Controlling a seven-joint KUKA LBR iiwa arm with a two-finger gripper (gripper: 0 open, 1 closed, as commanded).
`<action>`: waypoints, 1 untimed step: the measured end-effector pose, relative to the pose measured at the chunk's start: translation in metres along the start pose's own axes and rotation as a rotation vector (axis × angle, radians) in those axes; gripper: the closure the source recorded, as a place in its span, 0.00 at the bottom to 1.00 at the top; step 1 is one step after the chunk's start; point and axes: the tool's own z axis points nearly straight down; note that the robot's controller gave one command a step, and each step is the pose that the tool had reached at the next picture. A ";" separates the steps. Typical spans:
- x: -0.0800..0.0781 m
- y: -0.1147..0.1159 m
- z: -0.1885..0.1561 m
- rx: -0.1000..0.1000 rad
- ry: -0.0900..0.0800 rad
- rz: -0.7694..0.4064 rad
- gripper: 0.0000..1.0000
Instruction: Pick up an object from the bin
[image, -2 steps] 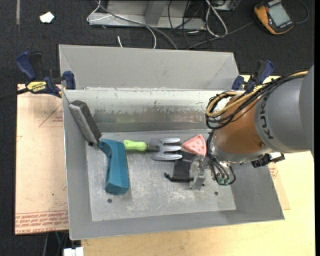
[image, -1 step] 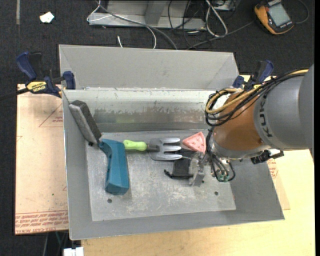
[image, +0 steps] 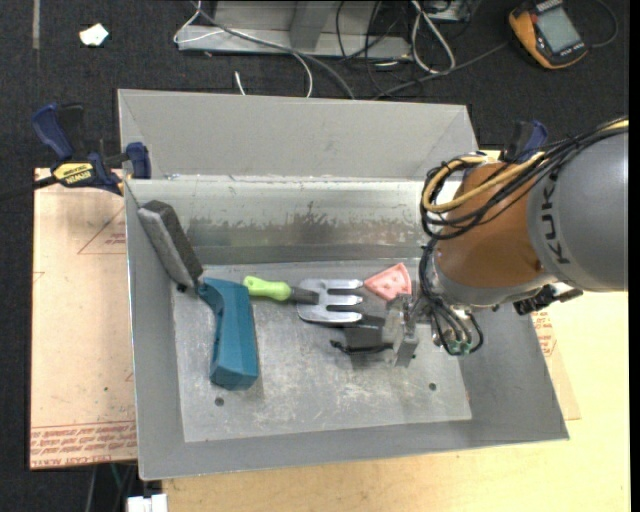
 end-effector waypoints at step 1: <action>-0.006 0.002 -0.067 -0.001 -0.008 0.039 1.00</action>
Offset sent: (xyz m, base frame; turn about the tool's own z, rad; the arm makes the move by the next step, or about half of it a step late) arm 0.0071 -0.0032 0.1622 0.0032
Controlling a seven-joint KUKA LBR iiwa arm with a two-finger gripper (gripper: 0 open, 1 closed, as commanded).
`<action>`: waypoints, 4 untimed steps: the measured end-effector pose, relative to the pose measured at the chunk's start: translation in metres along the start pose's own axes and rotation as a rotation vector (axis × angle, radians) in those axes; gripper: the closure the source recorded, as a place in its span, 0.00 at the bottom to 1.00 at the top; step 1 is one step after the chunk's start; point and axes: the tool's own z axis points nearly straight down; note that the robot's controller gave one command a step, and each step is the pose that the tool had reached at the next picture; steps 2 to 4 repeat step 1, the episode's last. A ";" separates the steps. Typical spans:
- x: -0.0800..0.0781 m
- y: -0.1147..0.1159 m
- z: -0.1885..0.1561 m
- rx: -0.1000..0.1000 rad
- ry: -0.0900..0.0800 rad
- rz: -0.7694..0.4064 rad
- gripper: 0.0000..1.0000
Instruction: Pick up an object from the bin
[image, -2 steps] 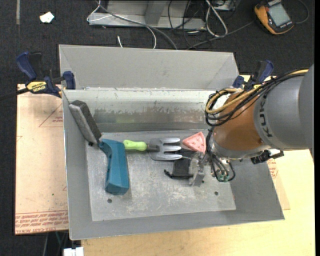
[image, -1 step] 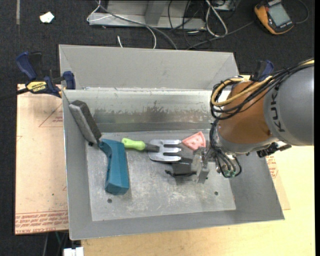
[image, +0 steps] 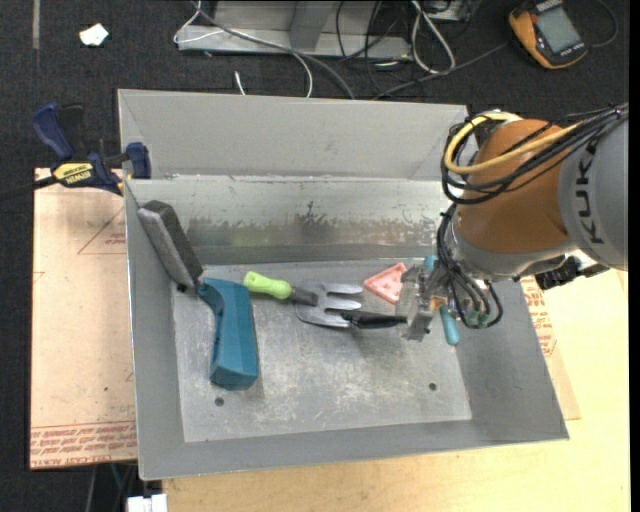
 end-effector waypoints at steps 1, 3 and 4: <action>-0.001 -0.002 -0.048 0.001 0.009 -0.020 1.00; -0.001 -0.002 -0.048 0.001 0.009 -0.020 1.00; -0.001 -0.002 -0.048 0.001 0.009 -0.020 1.00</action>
Offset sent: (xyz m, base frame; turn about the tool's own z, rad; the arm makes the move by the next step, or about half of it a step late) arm 0.0111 0.0123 0.1128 -0.0264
